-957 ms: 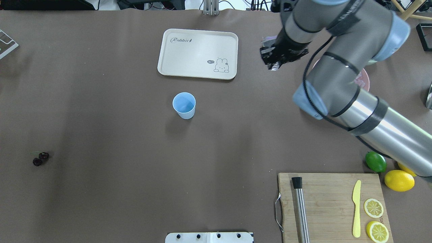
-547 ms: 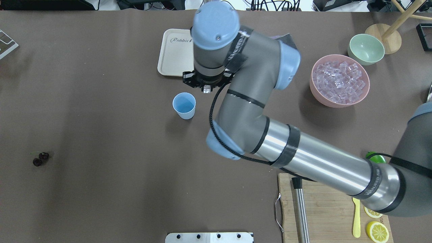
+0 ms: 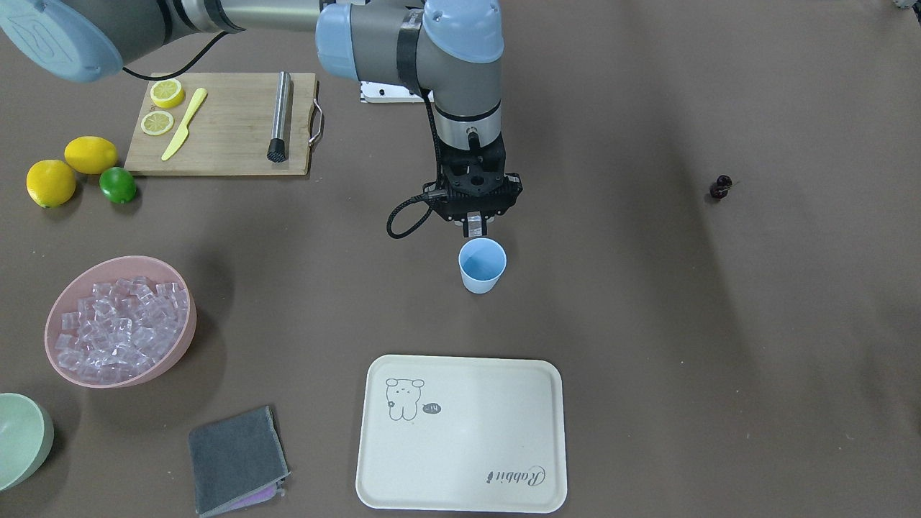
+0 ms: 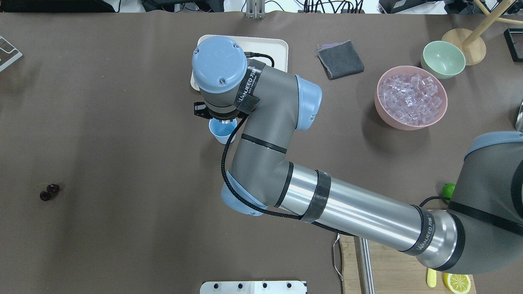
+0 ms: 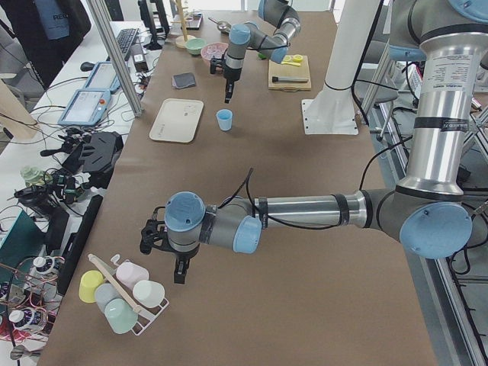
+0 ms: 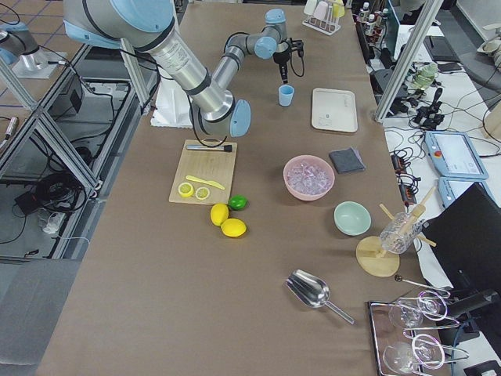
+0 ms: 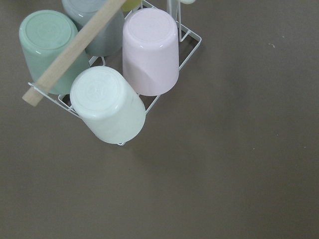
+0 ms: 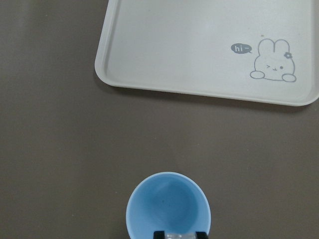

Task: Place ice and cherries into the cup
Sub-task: 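Move the empty right gripper back over the pink ice bowl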

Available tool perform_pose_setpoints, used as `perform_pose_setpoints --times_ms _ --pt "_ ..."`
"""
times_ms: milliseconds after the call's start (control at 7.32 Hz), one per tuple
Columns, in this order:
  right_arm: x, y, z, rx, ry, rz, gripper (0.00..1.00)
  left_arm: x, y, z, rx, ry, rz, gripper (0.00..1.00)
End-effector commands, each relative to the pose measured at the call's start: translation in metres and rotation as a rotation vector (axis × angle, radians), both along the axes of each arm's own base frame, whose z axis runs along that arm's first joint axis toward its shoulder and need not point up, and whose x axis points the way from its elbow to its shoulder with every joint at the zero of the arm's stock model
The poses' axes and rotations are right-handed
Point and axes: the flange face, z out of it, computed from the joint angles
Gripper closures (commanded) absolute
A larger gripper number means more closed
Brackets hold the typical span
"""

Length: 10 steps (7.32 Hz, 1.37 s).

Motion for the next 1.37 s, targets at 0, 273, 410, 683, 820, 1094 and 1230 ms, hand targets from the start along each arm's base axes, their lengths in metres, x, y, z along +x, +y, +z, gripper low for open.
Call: perform_pose_setpoints --times_ms 0,273,410,683,820,1094,1230 --pt "-0.009 0.003 0.004 0.015 -0.005 -0.004 0.29 0.000 0.001 0.002 -0.002 -0.003 0.002 0.02" --pt "-0.006 0.005 0.008 0.020 -0.004 -0.010 0.05 0.000 0.000 0.003 -0.005 -0.004 0.000 0.02" --pt "0.004 0.000 0.011 0.029 -0.007 -0.009 0.05 0.000 0.000 0.001 -0.003 -0.004 -0.001 0.02" --pt "0.080 -0.011 0.096 0.122 0.050 -0.067 0.06 0.000 0.000 0.001 -0.004 -0.002 -0.001 0.02" --pt "0.134 -0.023 0.142 0.145 0.078 -0.112 0.07 0.000 0.001 0.002 -0.004 -0.004 -0.001 0.02" --pt "0.235 -0.050 0.235 0.153 0.111 -0.169 0.09 0.000 0.000 0.002 -0.004 -0.003 -0.002 0.02" --pt "0.278 -0.056 0.293 0.209 0.156 -0.195 0.09 0.000 0.000 0.002 -0.004 -0.002 -0.001 0.02"
